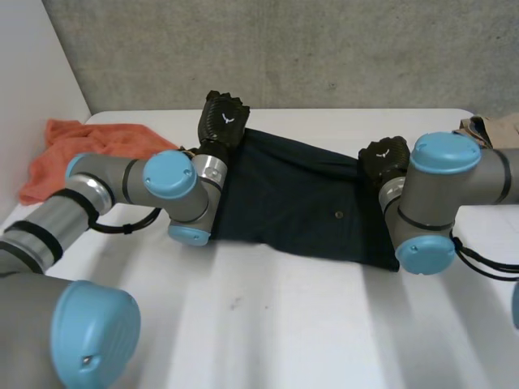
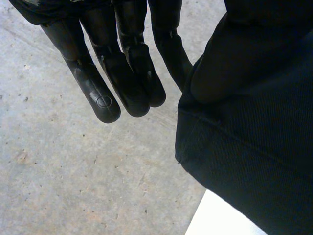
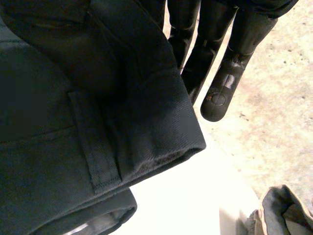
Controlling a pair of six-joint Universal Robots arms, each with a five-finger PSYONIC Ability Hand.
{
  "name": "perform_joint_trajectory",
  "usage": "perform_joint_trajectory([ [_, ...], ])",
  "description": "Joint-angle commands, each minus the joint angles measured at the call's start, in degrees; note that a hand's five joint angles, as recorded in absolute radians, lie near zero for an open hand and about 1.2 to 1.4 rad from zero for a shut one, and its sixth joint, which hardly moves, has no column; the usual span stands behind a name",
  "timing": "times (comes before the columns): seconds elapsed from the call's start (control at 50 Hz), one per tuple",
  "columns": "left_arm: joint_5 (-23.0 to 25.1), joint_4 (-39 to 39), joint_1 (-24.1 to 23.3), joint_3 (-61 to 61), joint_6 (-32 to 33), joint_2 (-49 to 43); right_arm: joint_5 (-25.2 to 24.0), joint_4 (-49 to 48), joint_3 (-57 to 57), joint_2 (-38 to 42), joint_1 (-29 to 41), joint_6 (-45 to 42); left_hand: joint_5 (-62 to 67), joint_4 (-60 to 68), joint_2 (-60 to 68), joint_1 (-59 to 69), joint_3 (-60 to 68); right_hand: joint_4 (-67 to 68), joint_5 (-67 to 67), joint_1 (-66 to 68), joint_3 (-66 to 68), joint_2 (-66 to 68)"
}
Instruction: Fold the laundry.
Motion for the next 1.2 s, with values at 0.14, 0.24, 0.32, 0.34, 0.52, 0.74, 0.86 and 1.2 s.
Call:
perform_joint_trajectory([
  [0.14,3.49,1.59,-0.66,-1.18,-0.87,-2.12,6.20,-7.28,-2.27,3.96,0.51,-3.96,-57.03,-58.86,-58.64,-55.27,-58.33,-58.09,-56.89,-46.70,-57.88,-57.08],
  [0.24,1.56,1.77,-1.01,-10.22,-3.85,6.30,6.65,-7.63,2.73,-4.91,0.07,-2.38,-57.03,-58.86,-58.64,-55.27,-58.33,-58.09,-56.89,-46.70,-57.88,-57.08],
  [0.32,-0.38,2.82,-0.40,-23.38,-11.39,17.88,4.98,-3.96,9.58,-12.82,-0.02,0.78,-57.03,-58.86,-58.64,-55.27,-58.33,-58.09,-56.89,-46.70,-57.88,-57.08],
  [0.34,-0.56,3.00,-0.40,-25.77,-12.72,20.10,4.45,-2.64,10.64,-13.79,-0.02,1.22,-57.03,-58.86,-58.64,-55.27,-58.33,-58.09,-56.89,-46.70,-57.88,-57.08],
  [0.52,-0.65,3.00,-0.49,-45.73,-16.60,33.21,-0.99,13.36,20.49,-20.30,-2.21,14.30,-57.03,-58.86,-58.64,-55.27,-58.33,-58.09,-56.89,-46.70,-57.88,-57.08],
  [0.74,-0.38,3.18,0.04,-58.40,-17.04,39.72,-8.74,9.42,26.30,-16.27,-3.44,19.77,-57.03,-58.86,-58.64,-55.27,-58.33,-48.77,-47.57,-37.38,-48.56,-47.76],
  [0.86,-0.38,3.26,0.83,-59.98,-17.04,39.72,-6.63,5.73,24.72,-12.66,-3.79,19.16,-57.03,-58.86,-58.64,-55.27,-58.33,-26.98,-25.78,-15.59,-26.77,-25.97],
  [1.2,-0.47,3.18,2.59,-63.23,-17.04,44.90,-5.66,2.82,31.92,-23.73,-14.42,-7.01,-57.03,-58.86,-58.64,-55.27,-58.33,11.91,13.11,23.30,12.12,12.92],
])
